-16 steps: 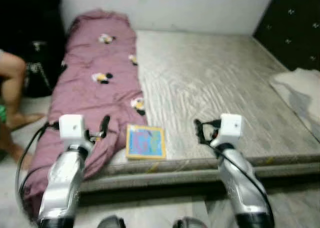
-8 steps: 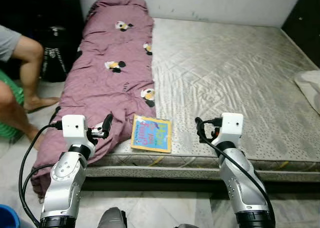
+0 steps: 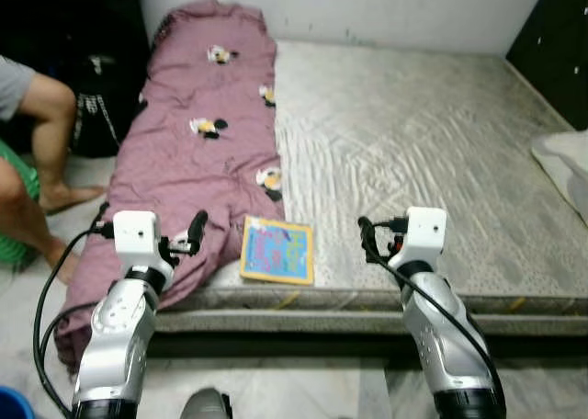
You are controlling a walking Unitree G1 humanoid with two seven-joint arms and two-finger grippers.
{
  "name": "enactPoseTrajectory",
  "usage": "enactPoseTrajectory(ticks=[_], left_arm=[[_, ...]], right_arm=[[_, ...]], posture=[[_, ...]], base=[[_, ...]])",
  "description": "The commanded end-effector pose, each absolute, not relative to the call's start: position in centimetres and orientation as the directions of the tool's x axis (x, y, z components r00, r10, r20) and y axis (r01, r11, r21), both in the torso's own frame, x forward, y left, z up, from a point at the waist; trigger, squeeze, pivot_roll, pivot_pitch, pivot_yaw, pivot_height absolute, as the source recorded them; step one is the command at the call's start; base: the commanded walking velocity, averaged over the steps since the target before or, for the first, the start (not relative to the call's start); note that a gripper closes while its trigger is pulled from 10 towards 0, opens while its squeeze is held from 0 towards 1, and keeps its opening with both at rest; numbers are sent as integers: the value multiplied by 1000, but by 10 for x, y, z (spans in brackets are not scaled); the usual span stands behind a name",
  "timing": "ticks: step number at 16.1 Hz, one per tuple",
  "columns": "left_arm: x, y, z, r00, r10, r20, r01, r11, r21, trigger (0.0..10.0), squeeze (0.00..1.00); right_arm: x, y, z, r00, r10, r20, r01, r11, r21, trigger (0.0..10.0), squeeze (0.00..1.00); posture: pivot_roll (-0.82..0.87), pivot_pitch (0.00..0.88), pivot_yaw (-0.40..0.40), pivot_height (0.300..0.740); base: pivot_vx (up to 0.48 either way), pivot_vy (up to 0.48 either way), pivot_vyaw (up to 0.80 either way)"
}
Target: Clean up the room
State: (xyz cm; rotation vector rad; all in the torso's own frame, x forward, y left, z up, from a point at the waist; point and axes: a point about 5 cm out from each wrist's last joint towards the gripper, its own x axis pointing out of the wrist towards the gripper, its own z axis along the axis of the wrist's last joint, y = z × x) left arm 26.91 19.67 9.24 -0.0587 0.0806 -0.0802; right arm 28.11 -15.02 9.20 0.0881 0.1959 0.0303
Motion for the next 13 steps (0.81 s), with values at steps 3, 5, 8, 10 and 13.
enactPoseTrajectory(ticks=[3, 5, 8, 10, 13], left_arm=[[270, 194, 95, 992, -105, -64, 101, 993, -57, 10000, 0], [270, 194, 95, 993, -104, -63, 100, 993, -56, 10000, 0], [269, 194, 95, 993, -102, -65, 98, 994, -56, 10000, 0], [269, 194, 93, 993, -89, -79, 85, 995, -53, 10000, 0], [270, 195, 94, 993, -96, -74, 92, 994, -56, 10000, 0]], right_arm=[[283, -151, 93, 981, 39, -189, -23, 996, 84, 10000, 0], [284, -151, 94, 981, 40, -188, -24, 996, 83, 10000, 0], [284, -150, 94, 981, 39, -189, -23, 996, 85, 10000, 0], [285, -150, 94, 981, 37, -188, -21, 996, 86, 10000, 0], [285, -150, 94, 982, 34, -188, -17, 996, 88, 10000, 0]], posture=[[-11, 30, -67, 697], [-10, 31, -67, 697], [-11, 35, -66, 697], [-11, 40, -66, 697], [-13, 41, -64, 697]], base=[[299, 0, 0], [304, 0, 0], [306, 0, 0], [0, 0, 0], [0, 0, 0]])
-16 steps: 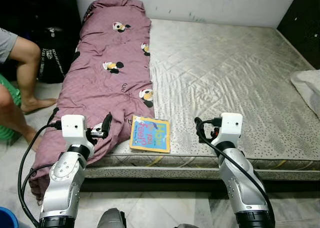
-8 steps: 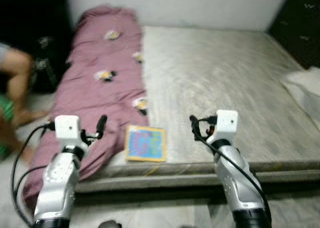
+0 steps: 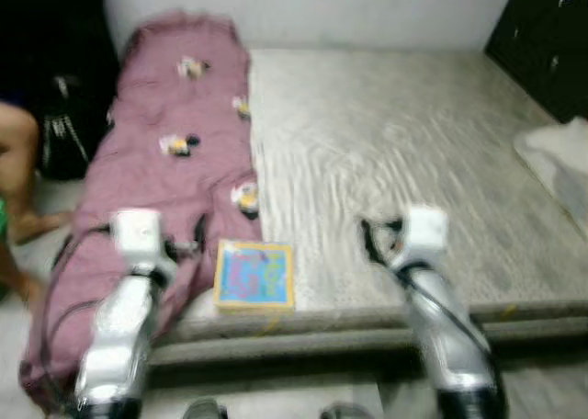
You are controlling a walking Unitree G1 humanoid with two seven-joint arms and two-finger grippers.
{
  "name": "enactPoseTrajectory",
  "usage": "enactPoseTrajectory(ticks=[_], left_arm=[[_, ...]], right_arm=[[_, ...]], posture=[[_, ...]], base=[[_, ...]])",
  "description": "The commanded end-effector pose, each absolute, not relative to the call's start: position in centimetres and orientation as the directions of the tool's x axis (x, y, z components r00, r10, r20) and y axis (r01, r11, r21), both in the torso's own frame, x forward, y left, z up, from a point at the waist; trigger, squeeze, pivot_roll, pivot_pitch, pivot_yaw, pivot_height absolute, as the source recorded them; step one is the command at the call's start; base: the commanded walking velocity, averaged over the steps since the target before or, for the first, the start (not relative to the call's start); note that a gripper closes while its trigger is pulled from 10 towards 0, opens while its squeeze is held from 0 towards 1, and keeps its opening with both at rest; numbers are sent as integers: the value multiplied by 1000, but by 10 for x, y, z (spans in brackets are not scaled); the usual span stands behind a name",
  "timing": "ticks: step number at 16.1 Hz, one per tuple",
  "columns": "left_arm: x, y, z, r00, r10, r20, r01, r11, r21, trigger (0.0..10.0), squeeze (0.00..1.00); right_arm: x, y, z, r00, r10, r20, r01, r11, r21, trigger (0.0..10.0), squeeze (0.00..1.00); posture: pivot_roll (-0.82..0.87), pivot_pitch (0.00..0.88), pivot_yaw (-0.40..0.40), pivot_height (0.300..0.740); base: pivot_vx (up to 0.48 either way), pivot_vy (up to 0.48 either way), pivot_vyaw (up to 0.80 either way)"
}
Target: Clean up the room
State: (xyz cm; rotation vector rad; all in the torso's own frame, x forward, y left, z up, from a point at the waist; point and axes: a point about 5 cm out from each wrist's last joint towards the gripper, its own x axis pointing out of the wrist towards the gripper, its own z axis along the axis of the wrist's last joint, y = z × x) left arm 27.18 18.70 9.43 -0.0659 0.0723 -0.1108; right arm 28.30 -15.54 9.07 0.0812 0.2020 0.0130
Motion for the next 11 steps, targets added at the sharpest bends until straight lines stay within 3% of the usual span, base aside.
enactPoseTrajectory(ticks=[1, 5, 11], left_arm=[[270, 196, 93, 993, -91, -81, 87, 995, -52, 10000, 0], [267, 196, 90, 992, -81, -98, 76, 996, -51, 10000, 0], [267, 197, 89, 992, -70, -101, 66, 997, -45, 10000, 0]], right_arm=[[285, -150, 94, 981, 33, -189, -16, 996, 90, 10000, 0], [285, -150, 94, 981, 35, -189, -18, 996, 90, 10000, 0], [285, -150, 93, 981, 38, -189, -22, 996, 90, 10000, 0]], posture=[[-12, 44, -64, 697], [-13, 47, -63, 693], [-13, 47, -64, 629]], base=[[0, 0, 0], [0, 0, 0], [0, 0, 0]])
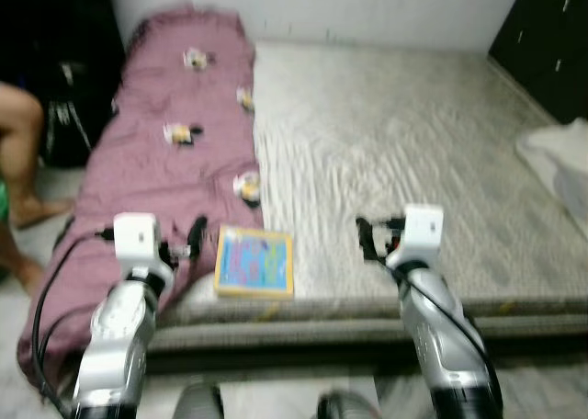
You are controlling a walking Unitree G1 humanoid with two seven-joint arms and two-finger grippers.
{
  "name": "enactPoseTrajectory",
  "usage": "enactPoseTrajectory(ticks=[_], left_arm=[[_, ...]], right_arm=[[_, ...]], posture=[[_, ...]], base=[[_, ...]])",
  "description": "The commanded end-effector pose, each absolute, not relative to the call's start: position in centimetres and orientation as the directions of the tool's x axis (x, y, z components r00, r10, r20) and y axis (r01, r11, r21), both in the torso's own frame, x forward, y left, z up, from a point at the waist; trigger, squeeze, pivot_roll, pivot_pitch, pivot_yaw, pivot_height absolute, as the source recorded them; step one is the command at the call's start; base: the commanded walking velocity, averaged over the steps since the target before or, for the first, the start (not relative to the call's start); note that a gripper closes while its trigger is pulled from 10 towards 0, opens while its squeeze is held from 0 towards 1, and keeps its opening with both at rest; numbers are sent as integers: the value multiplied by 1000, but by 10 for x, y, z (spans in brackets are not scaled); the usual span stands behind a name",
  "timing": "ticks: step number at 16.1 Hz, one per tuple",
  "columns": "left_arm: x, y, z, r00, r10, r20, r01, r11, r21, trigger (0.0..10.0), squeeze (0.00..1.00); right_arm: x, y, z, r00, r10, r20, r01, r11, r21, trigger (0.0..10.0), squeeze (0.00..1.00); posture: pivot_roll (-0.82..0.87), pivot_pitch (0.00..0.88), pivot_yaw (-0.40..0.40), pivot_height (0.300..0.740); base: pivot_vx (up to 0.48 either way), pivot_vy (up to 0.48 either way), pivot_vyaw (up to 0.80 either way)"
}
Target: Clean up the room
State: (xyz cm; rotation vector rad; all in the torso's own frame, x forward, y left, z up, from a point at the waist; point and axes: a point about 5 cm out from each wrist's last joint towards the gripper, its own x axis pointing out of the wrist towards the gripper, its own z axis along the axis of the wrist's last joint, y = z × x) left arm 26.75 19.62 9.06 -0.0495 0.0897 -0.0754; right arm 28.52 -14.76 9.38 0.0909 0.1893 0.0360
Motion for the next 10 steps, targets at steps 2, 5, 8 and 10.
enactPoseTrajectory(ticks=[2, 5, 8, 10], left_arm=[[268, 196, 90, 993, -68, -95, 64, 997, -44, 10000, 0], [268, 196, 91, 994, -72, -84, 68, 997, -45, 10000, 0], [268, 197, 92, 994, -76, -74, 72, 996, -54, 10000, 0], [268, 197, 92, 994, -77, -73, 73, 996, -57, 10000, 0]], right_arm=[[285, -150, 93, 981, 38, -189, -22, 996, 90, 10000, 0], [285, -150, 92, 980, 40, -193, -23, 996, 90, 10000, 0], [286, -150, 92, 980, 44, -195, -27, 996, 86, 10000, 0], [286, -149, 92, 979, 50, -196, -35, 996, 82, 10000, 0]], posture=[[-13, 46, -64, 629], [-12, 40, -67, 629], [-10, 38, -70, 629], [-8, 35, -71, 629]], base=[[0, 0, 0], [0, 0, 0], [0, 0, 0], [0, 0, 0]])
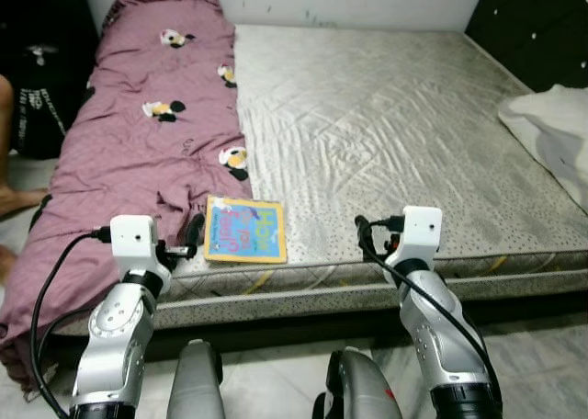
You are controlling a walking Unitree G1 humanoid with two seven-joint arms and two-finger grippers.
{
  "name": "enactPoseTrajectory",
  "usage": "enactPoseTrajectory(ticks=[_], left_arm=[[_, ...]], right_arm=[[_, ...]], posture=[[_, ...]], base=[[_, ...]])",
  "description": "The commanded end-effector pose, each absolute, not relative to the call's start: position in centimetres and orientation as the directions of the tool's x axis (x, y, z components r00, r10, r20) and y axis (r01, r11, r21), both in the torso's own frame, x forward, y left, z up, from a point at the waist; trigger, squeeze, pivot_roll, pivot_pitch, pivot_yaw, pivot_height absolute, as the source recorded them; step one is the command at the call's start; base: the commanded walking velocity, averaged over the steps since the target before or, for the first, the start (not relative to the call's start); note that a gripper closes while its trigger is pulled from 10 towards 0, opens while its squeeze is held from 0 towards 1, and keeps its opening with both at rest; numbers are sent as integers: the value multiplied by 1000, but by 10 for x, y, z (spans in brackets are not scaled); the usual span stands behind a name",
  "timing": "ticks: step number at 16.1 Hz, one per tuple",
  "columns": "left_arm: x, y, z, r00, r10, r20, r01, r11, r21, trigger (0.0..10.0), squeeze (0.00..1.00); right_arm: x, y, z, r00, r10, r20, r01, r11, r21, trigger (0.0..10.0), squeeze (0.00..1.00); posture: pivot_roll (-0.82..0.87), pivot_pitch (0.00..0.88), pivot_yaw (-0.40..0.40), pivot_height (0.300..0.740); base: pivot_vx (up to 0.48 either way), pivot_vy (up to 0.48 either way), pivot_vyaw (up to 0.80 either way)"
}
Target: Clean up the room
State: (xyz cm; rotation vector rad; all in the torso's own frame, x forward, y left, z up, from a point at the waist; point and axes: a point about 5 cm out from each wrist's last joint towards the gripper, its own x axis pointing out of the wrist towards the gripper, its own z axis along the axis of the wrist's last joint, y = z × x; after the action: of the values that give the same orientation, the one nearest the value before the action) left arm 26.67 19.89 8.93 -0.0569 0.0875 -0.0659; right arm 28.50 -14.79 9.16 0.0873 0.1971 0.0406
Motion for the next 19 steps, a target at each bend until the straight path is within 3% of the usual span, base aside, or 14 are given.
enactPoseTrajectory(ticks=[1, 8, 11, 15, 19], left_arm=[[268, 197, 92, 994, -79, -73, 74, 996, -56, 10000, 0], [269, 196, 92, 993, -89, -72, 85, 995, -55, 10000, 0], [269, 195, 92, 993, -90, -76, 86, 995, -54, 10000, 0], [268, 196, 91, 993, -90, -80, 86, 995, -59, 10000, 0], [268, 196, 91, 993, -90, -81, 86, 995, -56, 10000, 0]], right_arm=[[286, -149, 91, 979, 51, -196, -36, 996, 81, 10000, 0], [285, -149, 91, 979, 55, -194, -40, 996, 78, 10000, 0], [285, -144, 95, 980, 102, -169, -91, 993, 71, 10000, 0], [284, -143, 95, 980, 105, -171, -94, 993, 72, 10000, 0], [284, -143, 95, 980, 105, -172, -93, 993, 75, 10000, 0]], posture=[[-8, 34, -71, 629], [-10, 31, -69, 629], [-9, 34, -72, 629], [-9, 39, -71, 629], [-11, 41, -69, 629]], base=[[0, 0, 0], [0, 0, 0], [261, 0, 0], [269, 0, 741], [272, 0, 0]])
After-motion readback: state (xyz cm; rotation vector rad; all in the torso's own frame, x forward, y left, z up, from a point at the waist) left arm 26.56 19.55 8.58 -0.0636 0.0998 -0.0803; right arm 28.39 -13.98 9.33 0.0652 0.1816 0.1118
